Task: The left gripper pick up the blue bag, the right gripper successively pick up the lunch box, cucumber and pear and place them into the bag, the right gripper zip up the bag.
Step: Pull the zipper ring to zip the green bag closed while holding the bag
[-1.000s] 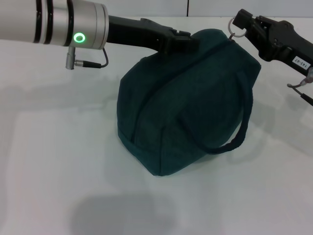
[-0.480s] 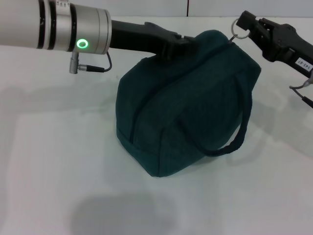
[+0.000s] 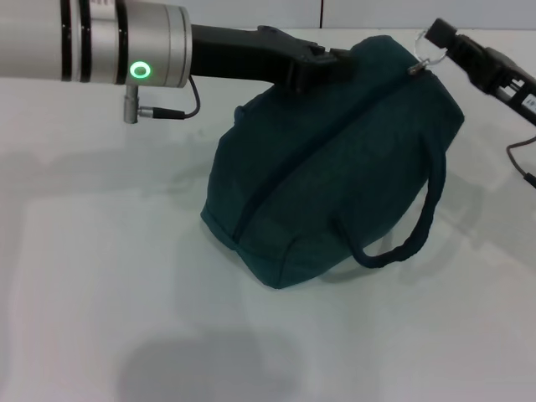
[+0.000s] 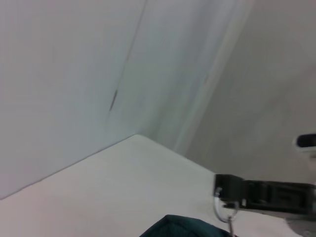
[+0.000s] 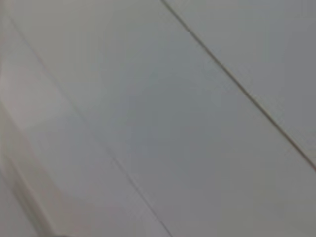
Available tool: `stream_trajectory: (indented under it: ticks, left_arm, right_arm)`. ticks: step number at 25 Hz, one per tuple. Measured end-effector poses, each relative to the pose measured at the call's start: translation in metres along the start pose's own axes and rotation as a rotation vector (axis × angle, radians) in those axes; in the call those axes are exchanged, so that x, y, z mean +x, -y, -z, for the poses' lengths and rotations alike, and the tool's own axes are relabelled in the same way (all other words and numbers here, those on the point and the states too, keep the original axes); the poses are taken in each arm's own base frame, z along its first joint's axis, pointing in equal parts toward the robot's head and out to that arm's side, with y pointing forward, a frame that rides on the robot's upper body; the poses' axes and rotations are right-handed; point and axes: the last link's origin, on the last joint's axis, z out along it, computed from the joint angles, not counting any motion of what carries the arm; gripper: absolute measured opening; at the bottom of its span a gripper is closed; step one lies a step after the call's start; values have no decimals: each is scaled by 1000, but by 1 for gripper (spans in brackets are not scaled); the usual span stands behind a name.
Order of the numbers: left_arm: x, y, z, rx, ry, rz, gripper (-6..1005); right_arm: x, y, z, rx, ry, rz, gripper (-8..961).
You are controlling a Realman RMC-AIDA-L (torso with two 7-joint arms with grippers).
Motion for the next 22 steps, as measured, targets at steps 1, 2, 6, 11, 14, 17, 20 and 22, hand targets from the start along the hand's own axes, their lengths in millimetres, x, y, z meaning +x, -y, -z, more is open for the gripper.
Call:
stream_trajectory:
  ticks: [1,2,6,11,14,17,20,22]
  left_arm:
    - [0,-1,0,-7,-3,-4,58]
    - [0,-2,0,-13,-5,-9,58]
    - [0,-5,1,-31,-4,-21,57]
    - [2,-10,4,-53,-5,-45,57]
    - [3,-13,6,-67,-3,-57,57]
    - [3,-15,6,-80,0,-60,58]
    - [5,-19,7,-107,-8,-61,58]
    - [7,-23,8,-128,-15,-67,58]
  right_arm:
    - [-1,1,1,4,5,-11,110]
    - [-1,1,1,7,9,-20,110]
    - [-4,2,2,8,21,-41,110]
    - [-5,3,6,19,32,-53,111]
    - [-6,4,7,23,39,-58,111]
    - [-5,4,8,25,39,-68,112]
    - [-5,5,10,34,39,-79,112]
    - [-5,6,12,40,40,-85,112]
